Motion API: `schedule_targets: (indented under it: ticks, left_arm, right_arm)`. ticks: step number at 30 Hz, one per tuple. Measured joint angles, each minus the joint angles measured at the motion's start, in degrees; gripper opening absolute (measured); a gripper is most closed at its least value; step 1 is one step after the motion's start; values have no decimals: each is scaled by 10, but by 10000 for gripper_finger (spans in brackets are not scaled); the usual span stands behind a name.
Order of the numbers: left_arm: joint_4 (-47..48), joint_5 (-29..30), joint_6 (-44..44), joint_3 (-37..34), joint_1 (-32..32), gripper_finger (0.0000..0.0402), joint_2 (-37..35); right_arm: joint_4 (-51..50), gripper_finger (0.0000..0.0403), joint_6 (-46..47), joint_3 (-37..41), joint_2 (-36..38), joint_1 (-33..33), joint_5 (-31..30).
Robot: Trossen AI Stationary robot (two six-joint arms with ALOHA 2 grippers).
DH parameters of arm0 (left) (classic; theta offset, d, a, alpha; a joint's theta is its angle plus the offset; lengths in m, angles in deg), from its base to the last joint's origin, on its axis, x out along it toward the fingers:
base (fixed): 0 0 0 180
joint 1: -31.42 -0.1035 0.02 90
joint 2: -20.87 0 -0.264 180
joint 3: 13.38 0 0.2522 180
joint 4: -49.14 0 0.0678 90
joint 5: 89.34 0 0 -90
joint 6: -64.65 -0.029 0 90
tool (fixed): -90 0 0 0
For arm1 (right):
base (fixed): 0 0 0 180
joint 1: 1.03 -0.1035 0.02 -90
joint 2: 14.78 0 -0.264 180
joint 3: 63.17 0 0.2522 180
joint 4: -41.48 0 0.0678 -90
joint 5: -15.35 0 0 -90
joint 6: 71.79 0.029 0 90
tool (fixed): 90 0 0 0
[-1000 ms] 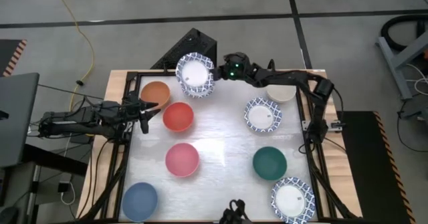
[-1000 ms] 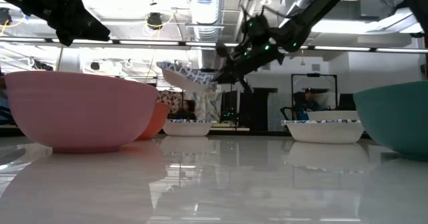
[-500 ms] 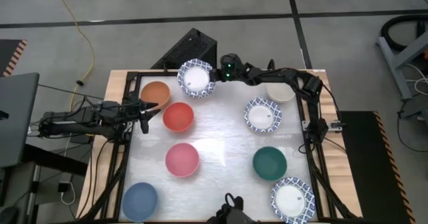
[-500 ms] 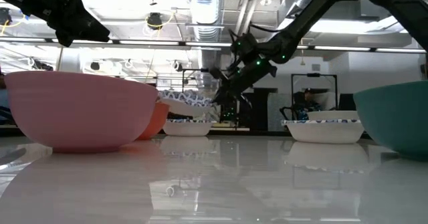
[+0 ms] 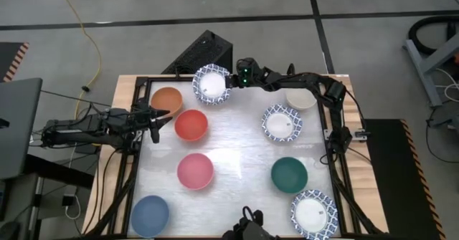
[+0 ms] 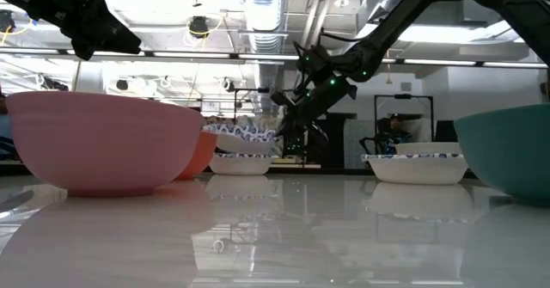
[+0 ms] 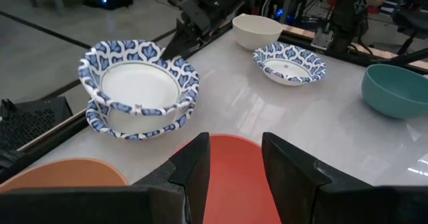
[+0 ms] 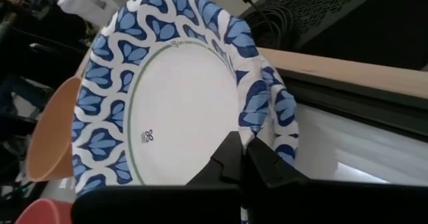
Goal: Nest bowls inside each other
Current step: Stack the middle left white pattern bowl on top of the top white pattern bowl
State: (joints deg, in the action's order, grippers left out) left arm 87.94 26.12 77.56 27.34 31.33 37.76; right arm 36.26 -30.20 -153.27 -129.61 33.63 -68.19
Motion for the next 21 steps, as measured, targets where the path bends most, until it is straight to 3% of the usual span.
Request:
schedule_targets:
  ticks: [21]
  left_arm:
    - [-1, 8, -2, 0, 0, 126, 0]
  right_arm:
    - [17, 11, -1, 0, 0, 3, -5]
